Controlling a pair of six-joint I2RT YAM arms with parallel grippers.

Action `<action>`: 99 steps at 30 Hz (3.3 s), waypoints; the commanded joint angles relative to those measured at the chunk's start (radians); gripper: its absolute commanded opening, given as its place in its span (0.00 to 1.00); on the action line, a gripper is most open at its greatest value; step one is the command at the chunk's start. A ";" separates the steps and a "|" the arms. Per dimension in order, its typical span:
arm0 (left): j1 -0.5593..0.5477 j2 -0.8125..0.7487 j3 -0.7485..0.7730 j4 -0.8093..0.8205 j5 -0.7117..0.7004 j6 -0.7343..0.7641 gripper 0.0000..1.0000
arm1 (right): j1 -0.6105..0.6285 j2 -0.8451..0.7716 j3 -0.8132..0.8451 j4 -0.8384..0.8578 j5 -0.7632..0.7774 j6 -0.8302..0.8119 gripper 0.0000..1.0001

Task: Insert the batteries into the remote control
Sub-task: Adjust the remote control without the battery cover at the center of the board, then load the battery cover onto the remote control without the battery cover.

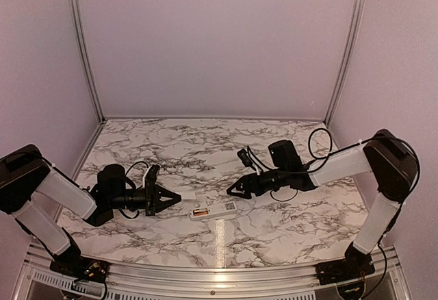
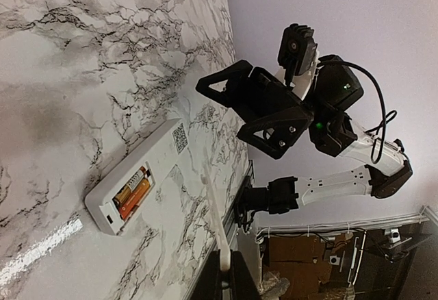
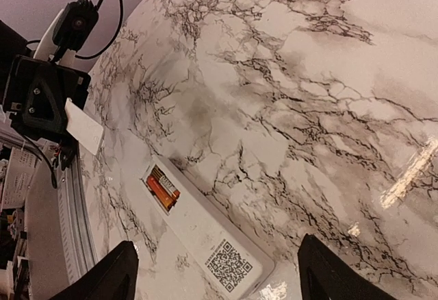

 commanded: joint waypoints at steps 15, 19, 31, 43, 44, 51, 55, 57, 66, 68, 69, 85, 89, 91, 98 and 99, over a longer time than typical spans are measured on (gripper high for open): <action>-0.004 0.065 0.080 -0.047 0.025 0.062 0.00 | -0.006 0.120 -0.023 0.091 -0.172 0.124 0.75; -0.004 0.064 0.090 -0.057 0.029 0.066 0.00 | -0.006 0.117 -0.040 0.104 -0.168 0.136 0.74; -0.014 0.087 0.105 -0.107 0.046 0.100 0.00 | 0.028 0.068 -0.078 0.086 -0.186 0.140 0.73; -0.032 0.093 0.125 -0.174 0.042 0.136 0.00 | 0.069 0.052 -0.113 0.099 -0.205 0.174 0.73; -0.035 0.093 0.128 -0.189 0.041 0.150 0.00 | 0.072 0.050 -0.116 0.105 -0.204 0.180 0.73; -0.051 0.099 0.182 -0.318 0.039 0.233 0.00 | 0.049 0.018 -0.109 0.095 -0.169 0.161 0.73; -0.050 0.101 0.239 -0.450 0.064 0.320 0.00 | 0.019 -0.028 -0.110 0.070 -0.151 0.100 0.73; -0.049 0.103 0.271 -0.517 0.071 0.360 0.00 | 0.017 -0.053 -0.099 0.030 -0.124 0.035 0.73; -0.043 0.135 0.344 -0.674 0.096 0.457 0.00 | 0.026 -0.133 -0.046 -0.059 -0.049 -0.180 0.78; -0.040 0.132 0.351 -0.694 0.098 0.470 0.00 | 0.041 -0.152 -0.036 -0.074 -0.009 -0.220 0.84; -0.038 0.130 0.354 -0.701 0.099 0.473 0.00 | 0.053 -0.161 -0.032 -0.083 0.012 -0.236 0.86; -0.014 0.156 0.398 -0.768 0.108 0.528 0.00 | 0.130 -0.135 0.042 -0.099 0.075 -0.382 0.98; -0.014 0.166 0.409 -0.779 0.114 0.536 0.00 | 0.147 -0.123 0.048 -0.106 0.095 -0.408 0.95; -0.014 0.169 0.412 -0.781 0.113 0.538 0.00 | 0.164 -0.117 0.049 -0.111 0.116 -0.423 0.93; -0.013 0.187 0.415 -0.796 0.124 0.542 0.00 | 0.196 -0.086 0.074 -0.137 0.169 -0.468 0.86; -0.014 0.188 0.415 -0.799 0.124 0.543 0.00 | 0.199 -0.083 0.074 -0.139 0.170 -0.474 0.85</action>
